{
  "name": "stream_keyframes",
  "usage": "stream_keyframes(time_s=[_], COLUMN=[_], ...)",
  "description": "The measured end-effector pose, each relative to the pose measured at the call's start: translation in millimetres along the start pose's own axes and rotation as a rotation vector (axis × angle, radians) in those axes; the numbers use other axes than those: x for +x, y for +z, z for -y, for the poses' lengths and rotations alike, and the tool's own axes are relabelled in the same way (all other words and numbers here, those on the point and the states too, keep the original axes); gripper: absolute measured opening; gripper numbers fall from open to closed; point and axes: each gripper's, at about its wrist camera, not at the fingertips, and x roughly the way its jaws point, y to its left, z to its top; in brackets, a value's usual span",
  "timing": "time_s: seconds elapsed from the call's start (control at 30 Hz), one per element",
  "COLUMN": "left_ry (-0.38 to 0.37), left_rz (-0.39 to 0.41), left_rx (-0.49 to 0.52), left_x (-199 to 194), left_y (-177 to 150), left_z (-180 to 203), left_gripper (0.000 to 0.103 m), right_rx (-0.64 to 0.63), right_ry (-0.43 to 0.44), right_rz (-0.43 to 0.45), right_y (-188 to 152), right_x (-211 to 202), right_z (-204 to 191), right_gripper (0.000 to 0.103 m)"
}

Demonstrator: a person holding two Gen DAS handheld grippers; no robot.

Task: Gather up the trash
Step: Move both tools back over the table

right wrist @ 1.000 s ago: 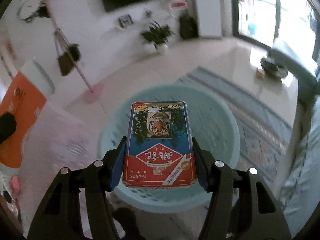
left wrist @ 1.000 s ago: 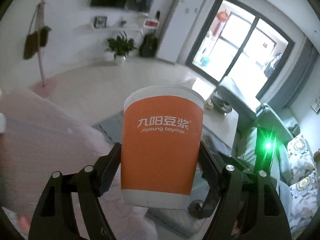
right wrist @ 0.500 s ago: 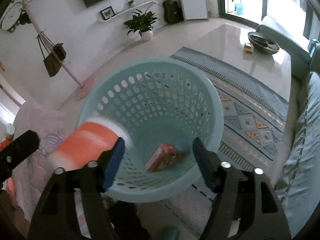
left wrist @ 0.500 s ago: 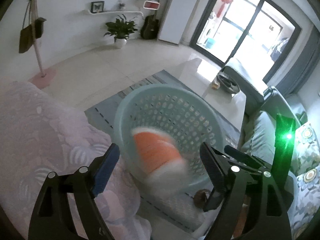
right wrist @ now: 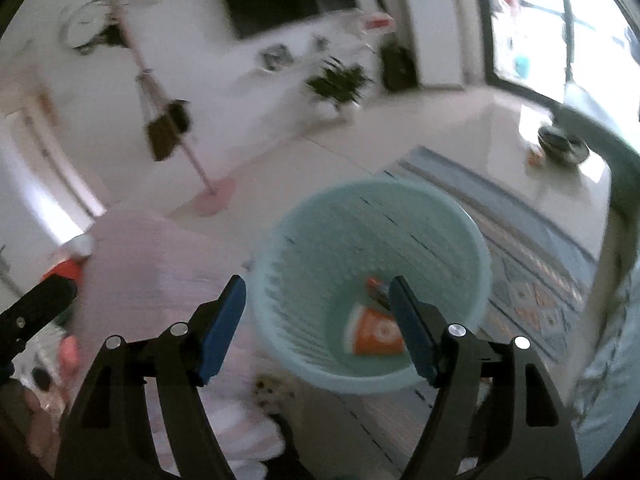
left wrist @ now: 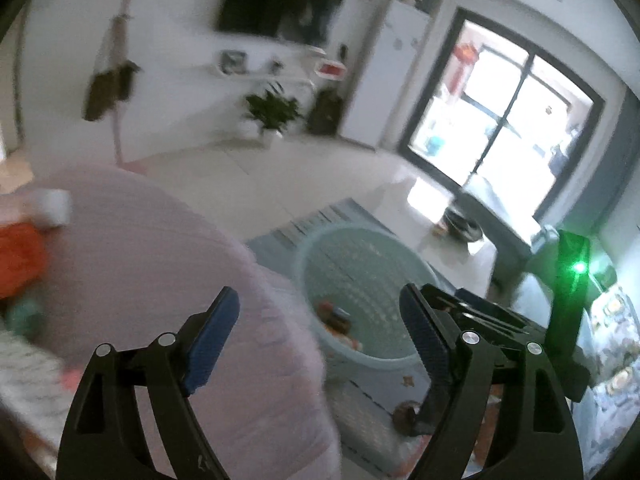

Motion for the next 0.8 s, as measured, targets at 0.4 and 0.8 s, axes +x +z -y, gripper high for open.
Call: stream_keyframes(time_s=[0.4, 0.8], left_ry=[0.409, 0.588], left_rz=[0.143, 0.144], left_rx=[-0.283, -0.726], left_x=[-159, -207], left_y=[-44, -91], left_z=[-119, -238], left_gripper=[0.085, 0.085], right_rx=[-0.366, -0.678], right_ry=[0.328, 0.423], right_rz=[0.087, 0.010], right_y=[-28, -91], right_x=[-45, -12], right_z=[-181, -298], right_gripper=[0.072, 0.074])
